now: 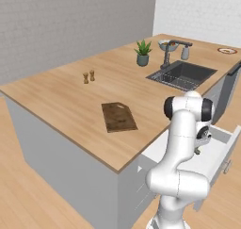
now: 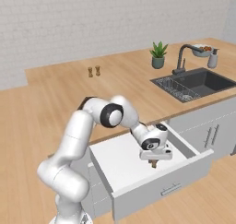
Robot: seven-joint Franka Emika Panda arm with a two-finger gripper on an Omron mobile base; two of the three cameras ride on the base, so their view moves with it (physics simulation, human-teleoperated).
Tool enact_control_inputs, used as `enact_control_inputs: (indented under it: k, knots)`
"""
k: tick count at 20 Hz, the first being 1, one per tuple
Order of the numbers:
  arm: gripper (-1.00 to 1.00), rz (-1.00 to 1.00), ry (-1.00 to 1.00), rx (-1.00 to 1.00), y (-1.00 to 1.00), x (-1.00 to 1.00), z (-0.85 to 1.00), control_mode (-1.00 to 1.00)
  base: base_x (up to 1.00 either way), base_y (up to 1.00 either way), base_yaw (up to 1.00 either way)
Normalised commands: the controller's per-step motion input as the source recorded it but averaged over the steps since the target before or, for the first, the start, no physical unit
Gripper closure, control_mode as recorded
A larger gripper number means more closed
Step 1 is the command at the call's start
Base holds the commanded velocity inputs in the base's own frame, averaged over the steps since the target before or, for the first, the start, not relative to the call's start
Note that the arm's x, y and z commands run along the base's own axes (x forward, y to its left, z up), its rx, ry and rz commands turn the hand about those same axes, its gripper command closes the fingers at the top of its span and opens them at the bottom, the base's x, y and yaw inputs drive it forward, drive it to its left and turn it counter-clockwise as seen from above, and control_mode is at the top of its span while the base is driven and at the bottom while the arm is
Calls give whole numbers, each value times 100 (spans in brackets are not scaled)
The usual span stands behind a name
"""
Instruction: Pick up the knife from the drawer and place it on the cutting board. Then place the meat from the plate to the cutting board.
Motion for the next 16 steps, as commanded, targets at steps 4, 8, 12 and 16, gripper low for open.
enact_control_inputs:
  k: [4, 8, 12, 16]
  knots:
    - [100, 2, 0, 3, -70, -84, -3, -100, 0, 0, 0]
    - [100, 2, 0, 12, -6, -25, 92, -100, 0, 0, 0]
    - [100, 0, 0, 1, 0, -48, 100, -100, 0, 0, 0]
    - [100, 0, 1, 0, -15, -63, 100, -100, 0, 0, 0]
